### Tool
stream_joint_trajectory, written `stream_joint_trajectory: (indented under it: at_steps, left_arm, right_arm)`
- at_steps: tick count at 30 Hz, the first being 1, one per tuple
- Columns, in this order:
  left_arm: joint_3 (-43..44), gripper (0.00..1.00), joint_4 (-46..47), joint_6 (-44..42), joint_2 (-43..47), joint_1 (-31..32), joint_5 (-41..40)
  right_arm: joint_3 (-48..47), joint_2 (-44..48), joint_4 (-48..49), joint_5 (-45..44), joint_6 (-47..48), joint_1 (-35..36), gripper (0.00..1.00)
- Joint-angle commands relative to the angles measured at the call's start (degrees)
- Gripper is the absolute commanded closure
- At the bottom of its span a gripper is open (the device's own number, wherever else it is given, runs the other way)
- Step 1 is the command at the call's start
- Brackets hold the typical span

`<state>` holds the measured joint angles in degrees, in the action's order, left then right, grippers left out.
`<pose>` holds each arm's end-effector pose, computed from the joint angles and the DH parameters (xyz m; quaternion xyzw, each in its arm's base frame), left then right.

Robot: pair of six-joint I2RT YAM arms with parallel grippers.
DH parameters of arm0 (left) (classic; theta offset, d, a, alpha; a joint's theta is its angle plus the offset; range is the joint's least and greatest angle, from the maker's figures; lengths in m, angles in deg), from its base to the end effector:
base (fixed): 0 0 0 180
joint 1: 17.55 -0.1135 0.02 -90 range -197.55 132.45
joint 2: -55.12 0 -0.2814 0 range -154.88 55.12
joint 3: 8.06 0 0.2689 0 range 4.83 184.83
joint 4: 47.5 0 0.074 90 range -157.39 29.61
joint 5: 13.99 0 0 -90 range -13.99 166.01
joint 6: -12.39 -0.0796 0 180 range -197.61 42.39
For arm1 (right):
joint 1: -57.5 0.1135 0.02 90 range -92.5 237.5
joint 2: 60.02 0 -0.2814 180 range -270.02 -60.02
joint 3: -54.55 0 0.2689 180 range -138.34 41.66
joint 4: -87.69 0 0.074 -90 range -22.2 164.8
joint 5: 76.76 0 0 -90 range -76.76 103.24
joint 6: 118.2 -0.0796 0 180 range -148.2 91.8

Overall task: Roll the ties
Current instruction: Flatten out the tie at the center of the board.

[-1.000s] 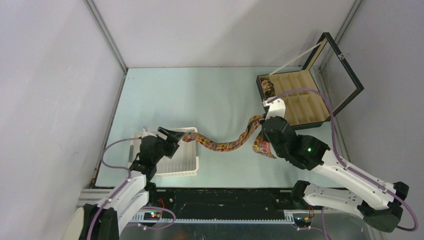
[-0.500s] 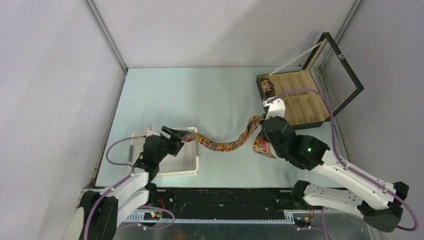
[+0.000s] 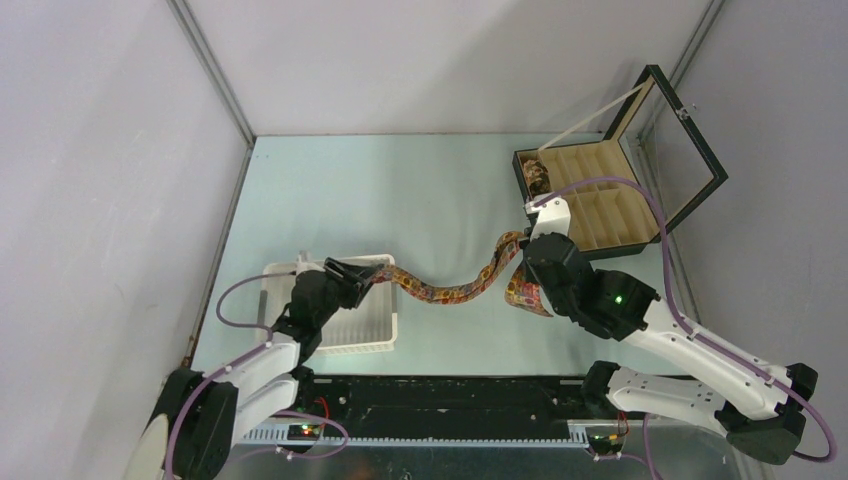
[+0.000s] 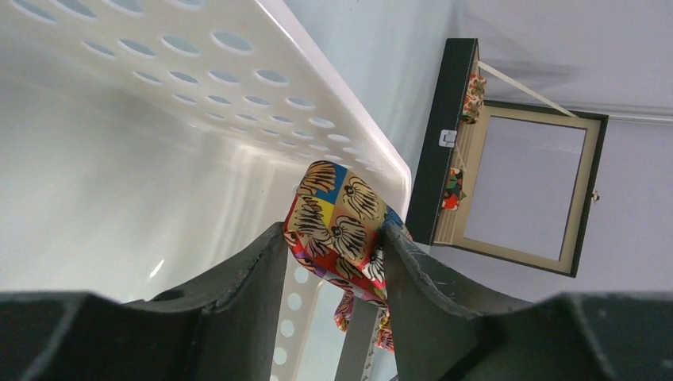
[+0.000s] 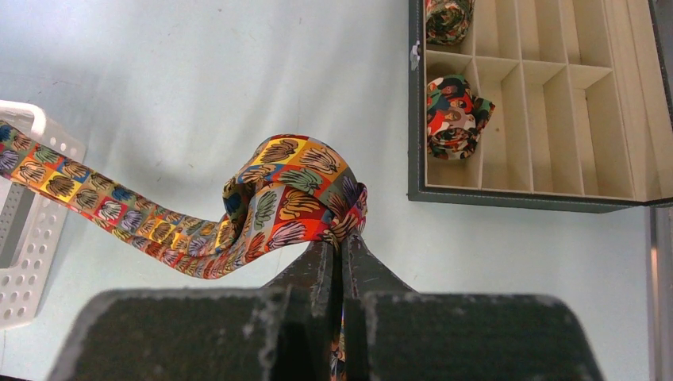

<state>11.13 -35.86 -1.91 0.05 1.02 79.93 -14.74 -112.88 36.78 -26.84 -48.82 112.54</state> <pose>0.2036 -0.0742 0.1236 -0.3850 0.7460 -0.4172 0.3480 0.1676 0.1503 0.3375 -0.0935 0.8413 0.0289 0.5316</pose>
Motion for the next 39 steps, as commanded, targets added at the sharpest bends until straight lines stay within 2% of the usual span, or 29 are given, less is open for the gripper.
stream_joint_trajectory:
  at_steps: [1,7,10,15,18,19,21,24,31,35,38,39]
  left_arm:
    - [0.9,0.49,0.3,0.0,1.5,0.4,-2.3]
    - [1.7,0.57,-2.8,-1.3,3.0,0.5,-3.7]
    - [2.5,0.67,-4.4,-2.2,4.3,0.5,-3.7]
    - [5.9,0.79,-10.1,-5.5,6.7,0.5,-5.9]
    - [10.5,0.88,-15.5,-10.0,8.4,0.5,-6.8]
    - [11.8,0.95,-16.6,-11.2,8.7,0.4,-7.1]
    - [15.6,0.99,-19.4,-14.4,8.4,0.4,-7.3]
    - [22.7,1.0,-20.6,-19.8,6.0,0.4,-5.8]
    - [39.0,1.0,-19.4,-28.9,-7.8,0.5,4.4]
    - [47.0,1.0,-22.4,-33.1,-14.4,0.1,5.9]
    - [50.7,1.0,-22.5,-33.5,-17.8,-2.4,6.4]
    - [51.1,1.0,-21.8,-33.2,-18.4,-4.2,6.7]
  right_arm:
    - [-0.1,0.0,1.6,-0.3,-0.7,0.3,1.0]
    - [-0.1,-0.2,1.3,-0.2,-0.7,0.3,1.0]
    - [-0.1,-0.1,0.9,-0.3,-0.8,0.4,1.0]
    - [-0.1,-0.2,-0.8,-1.4,-1.5,0.6,1.0]
    - [-0.1,0.3,-1.8,-2.7,-1.7,0.8,1.0]
    - [-0.1,0.5,-2.4,-3.7,-1.6,0.9,1.0]
    - [-0.2,1.3,-3.3,-5.3,-1.3,0.9,1.0]
    - [-0.2,3.1,-5.0,-7.7,-0.9,0.9,1.0]
    - [-2.0,4.4,-15.8,-15.7,-6.2,-0.4,1.0]
    - [-1.9,2.0,-19.4,-17.1,-8.7,-0.5,0.87]
    - [-0.6,-3.6,-16.3,-13.8,-9.0,1.6,0.8]
    - [0.6,-5.0,-13.2,-12.8,-8.9,3.8,0.75]
